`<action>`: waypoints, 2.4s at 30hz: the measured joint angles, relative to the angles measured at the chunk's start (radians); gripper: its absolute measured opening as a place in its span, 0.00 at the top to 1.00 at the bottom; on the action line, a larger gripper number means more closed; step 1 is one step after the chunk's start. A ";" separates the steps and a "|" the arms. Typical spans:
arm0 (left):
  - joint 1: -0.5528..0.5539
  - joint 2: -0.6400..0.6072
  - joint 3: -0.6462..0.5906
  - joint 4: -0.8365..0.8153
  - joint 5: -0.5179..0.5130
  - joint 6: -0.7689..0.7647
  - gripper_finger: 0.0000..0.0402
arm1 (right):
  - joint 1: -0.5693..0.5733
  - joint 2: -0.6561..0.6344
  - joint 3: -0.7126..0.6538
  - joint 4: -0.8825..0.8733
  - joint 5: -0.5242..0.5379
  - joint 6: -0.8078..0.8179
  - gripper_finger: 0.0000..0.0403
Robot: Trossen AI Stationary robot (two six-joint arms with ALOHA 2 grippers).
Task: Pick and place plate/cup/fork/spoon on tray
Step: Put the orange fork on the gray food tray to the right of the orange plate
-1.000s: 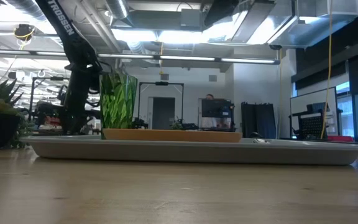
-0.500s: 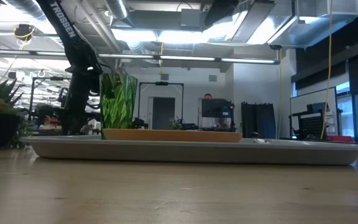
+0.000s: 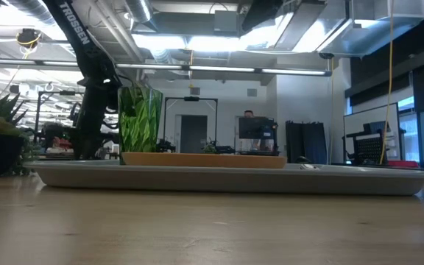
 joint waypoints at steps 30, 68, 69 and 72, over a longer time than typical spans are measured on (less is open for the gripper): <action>-0.052 -0.036 0.000 -0.020 0.064 0.265 1.00 | 0.000 0.000 0.000 0.000 -0.001 0.000 0.75; -0.091 -0.122 0.007 -0.085 0.087 0.298 0.96 | 0.000 0.000 0.000 0.000 -0.002 -0.002 0.75; -0.091 -0.122 0.007 -0.087 0.091 0.330 0.96 | 0.000 0.000 0.000 0.000 -0.001 -0.001 0.75; -0.087 -0.122 0.007 -0.087 0.108 0.406 0.96 | 0.000 0.000 0.000 0.000 -0.001 -0.001 0.75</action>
